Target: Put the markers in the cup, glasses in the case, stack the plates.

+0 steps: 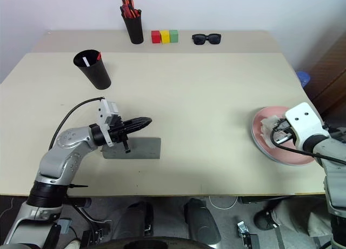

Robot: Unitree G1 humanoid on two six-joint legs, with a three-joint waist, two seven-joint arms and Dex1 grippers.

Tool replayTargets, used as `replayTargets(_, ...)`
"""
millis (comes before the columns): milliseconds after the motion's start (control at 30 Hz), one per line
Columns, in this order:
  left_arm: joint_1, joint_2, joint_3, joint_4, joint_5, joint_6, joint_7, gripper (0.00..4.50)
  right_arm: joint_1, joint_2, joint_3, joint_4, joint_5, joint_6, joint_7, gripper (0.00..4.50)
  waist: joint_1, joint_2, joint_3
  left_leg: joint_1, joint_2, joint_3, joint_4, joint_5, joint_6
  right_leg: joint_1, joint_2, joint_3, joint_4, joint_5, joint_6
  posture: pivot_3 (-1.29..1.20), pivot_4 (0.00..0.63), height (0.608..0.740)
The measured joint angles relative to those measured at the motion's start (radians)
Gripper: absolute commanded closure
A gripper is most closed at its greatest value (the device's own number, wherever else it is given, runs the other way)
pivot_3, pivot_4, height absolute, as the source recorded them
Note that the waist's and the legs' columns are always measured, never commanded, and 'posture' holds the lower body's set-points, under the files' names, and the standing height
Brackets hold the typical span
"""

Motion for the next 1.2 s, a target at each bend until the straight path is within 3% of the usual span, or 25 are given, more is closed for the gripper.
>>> replayTargets(133, 0.002, 0.000, 0.000, -0.004, 0.000, 0.000, 0.002, 4.50, -0.009, 0.000, 0.001, 0.009, 0.000, -0.020, -0.007, 2.22, 0.001, 0.000, 0.000, 0.000, 0.000, 0.000, 0.000, 0.000, 0.000, 0.000, 0.000, 0.000, 0.000, 0.000, 0.000, 0.00, 0.150, 0.740)
replayTargets(300, -0.001, -0.004, 0.004, 0.002, 0.031, -0.012, 0.052, 4.50, -0.130, 0.053, 0.032, 0.004, 0.025, -0.070, -0.042, 2.22, -0.001, 0.000, 0.000, 0.000, 0.000, 0.000, 0.000, 0.000, 0.000, 0.000, 0.000, 0.000, 0.000, 0.000, 0.000, 0.00, 0.150, 0.740)
replayTargets(467, 0.000, 0.004, 0.075, 0.054, 0.113, -0.068, 0.189, 4.50, -0.239, 0.159, 0.141, -0.013, 0.134, -0.078, -0.001, 2.22, 0.001, 0.000, 0.000, 0.000, 0.000, -0.001, -0.001, 0.000, 0.000, 0.000, 0.000, 0.000, 0.000, 0.000, 0.000, 0.00, 0.150, 0.740)
replayTargets(633, 0.032, 0.027, 0.211, 0.049, 0.116, -0.081, 0.278, 4.50, -0.283, 0.170, 0.227, 0.021, 0.160, -0.112, 0.045, 2.22, 0.007, 0.000, 0.000, -0.001, 0.000, 0.000, 0.000, 0.000, 0.000, 0.000, -0.001, 0.000, 0.000, 0.000, 0.001, 0.00, 0.150, 0.740)
replayTargets(867, 0.253, 0.084, 0.336, -0.087, 0.110, -0.051, 0.323, 4.50, -0.351, 0.182, 0.252, 0.133, 0.251, -0.132, 0.171, 2.22, 0.000, 0.000, 0.000, 0.000, 0.002, 0.000, -0.002, 0.000, 0.000, -0.001, 0.000, -0.001, 0.000, 0.000, 0.000, 0.00, 0.150, 0.740)
replayTargets(1200, 0.365, 0.096, 0.387, -0.205, 0.100, 0.002, 0.378, 4.50, -0.431, 0.178, 0.323, 0.312, 0.236, -0.233, 0.266, 2.22, 0.001, 0.000, 0.001, 0.000, 0.001, 0.001, -0.001, 0.000, 0.000, 0.000, -0.001, 0.000, 0.000, 0.000, 0.000, 0.00, 0.150, 0.740)
